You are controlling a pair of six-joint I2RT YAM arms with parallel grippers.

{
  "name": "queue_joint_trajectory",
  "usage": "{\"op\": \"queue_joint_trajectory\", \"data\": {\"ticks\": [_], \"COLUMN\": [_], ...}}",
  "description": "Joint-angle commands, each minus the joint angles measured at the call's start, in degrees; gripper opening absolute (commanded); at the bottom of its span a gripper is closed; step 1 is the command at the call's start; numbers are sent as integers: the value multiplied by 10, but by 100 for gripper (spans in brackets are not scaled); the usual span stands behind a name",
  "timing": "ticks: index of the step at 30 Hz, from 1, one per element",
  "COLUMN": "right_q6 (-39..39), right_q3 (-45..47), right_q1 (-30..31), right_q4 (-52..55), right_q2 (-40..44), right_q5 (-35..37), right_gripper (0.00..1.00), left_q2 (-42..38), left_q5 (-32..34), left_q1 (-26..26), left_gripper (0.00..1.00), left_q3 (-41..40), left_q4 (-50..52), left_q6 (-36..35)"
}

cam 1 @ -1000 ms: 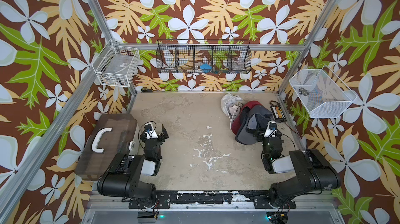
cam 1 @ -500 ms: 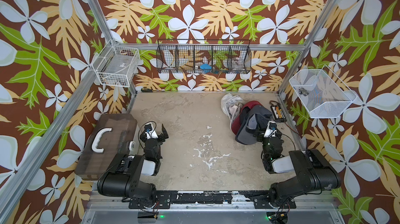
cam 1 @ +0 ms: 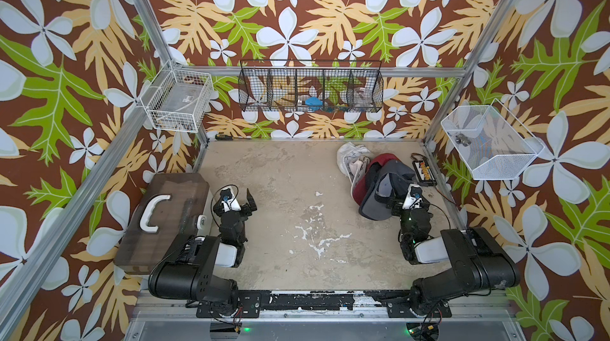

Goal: Open the adjustable buckle of the baseball cap
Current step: Pick up the baseball cap.

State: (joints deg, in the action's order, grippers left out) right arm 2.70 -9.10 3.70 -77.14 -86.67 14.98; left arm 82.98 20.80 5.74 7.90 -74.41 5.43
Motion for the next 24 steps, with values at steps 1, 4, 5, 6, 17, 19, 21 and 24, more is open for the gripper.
{"op": "queue_joint_trajectory", "data": {"ticks": [1, 4, 5, 6, 17, 19, 21, 24], "right_q6": [-1, -2, -2, -1, -2, -5, -11, -48], "right_q3": [1, 1, 1, 1, 4, 12, -4, -62], "right_q1": [0, 0, 0, 0, 0, 0, 6, 42], "right_q4": [-8, -8, -9, -8, -13, -13, 69, 216], "right_q2": [1, 1, 1, 1, 2, 26, 85, 160], "right_q5": [-2, -2, -2, -2, -4, -6, -1, 4], "right_gripper": [100, 100, 100, 100, 100, 100, 100, 100], "left_q2": [0, 0, 0, 0, -45, -110, -165, -233], "left_q5": [3, 3, 3, 3, 1, 11, 11, -6], "left_q1": [0, -1, 0, 0, 1, 20, 34, 42], "left_gripper": [100, 100, 100, 100, 100, 100, 100, 100], "left_q3": [1, 1, 1, 1, 8, 38, 82, 119], "left_q4": [-9, -9, -9, -8, 33, 137, 243, 347], "left_q6": [-2, -2, -2, -3, -15, -30, -33, -11]}}
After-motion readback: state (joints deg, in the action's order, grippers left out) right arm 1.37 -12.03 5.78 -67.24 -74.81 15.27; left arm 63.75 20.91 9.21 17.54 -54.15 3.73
